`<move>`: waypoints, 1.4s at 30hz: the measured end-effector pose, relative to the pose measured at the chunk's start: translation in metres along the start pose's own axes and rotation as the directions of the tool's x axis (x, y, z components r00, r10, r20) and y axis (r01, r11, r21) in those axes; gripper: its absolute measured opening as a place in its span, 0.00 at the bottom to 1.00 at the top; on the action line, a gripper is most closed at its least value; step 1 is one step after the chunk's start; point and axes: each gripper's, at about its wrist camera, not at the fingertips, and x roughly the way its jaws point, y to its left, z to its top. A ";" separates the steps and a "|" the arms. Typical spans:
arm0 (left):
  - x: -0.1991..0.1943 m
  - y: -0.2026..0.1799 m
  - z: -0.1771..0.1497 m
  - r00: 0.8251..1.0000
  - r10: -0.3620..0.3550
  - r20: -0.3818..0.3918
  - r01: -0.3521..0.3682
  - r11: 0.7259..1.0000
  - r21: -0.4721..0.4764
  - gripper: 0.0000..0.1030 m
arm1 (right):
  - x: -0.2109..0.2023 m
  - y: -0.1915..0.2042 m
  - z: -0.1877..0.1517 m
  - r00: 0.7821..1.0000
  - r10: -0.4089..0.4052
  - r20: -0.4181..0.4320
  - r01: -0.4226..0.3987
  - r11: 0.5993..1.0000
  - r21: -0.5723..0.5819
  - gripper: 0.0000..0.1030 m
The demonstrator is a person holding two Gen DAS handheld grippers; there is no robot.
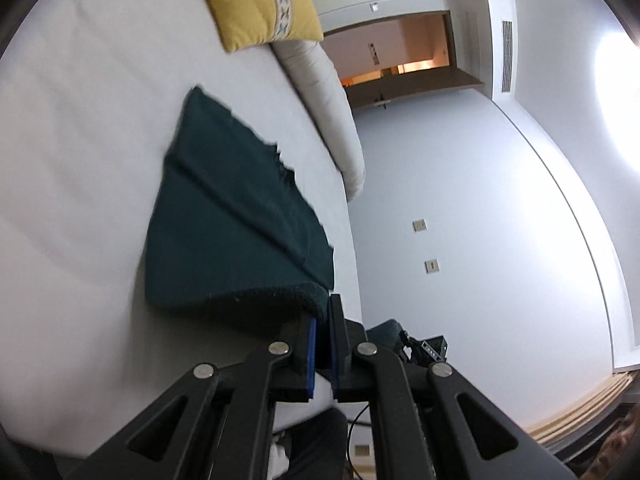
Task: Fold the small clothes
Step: 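Lift the hem with both tools and fold it toward the collar, then open both tools and release the folded hem onto the sweater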
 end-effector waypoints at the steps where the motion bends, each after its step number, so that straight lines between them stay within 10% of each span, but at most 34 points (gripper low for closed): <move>1: 0.005 0.001 0.010 1.000 -0.001 0.010 0.002 1.000 -0.010 0.05 | 0.006 -0.001 0.009 1.000 -0.014 0.014 0.014 1.000 0.010 0.05; 23: 0.133 0.059 0.182 0.988 0.137 0.071 -0.130 0.987 -0.090 0.05 | 0.171 -0.058 0.156 0.974 -0.217 0.060 0.208 0.971 0.120 0.05; 37: 0.192 0.109 0.227 0.970 0.242 0.035 -0.235 0.962 -0.139 0.06 | 0.247 -0.103 0.202 0.953 -0.301 0.034 0.290 0.938 0.188 0.07; 42: 0.191 0.124 0.225 0.974 0.220 0.051 -0.204 0.955 -0.217 0.42 | 0.254 -0.131 0.205 0.967 -0.250 0.052 0.226 0.933 0.280 0.10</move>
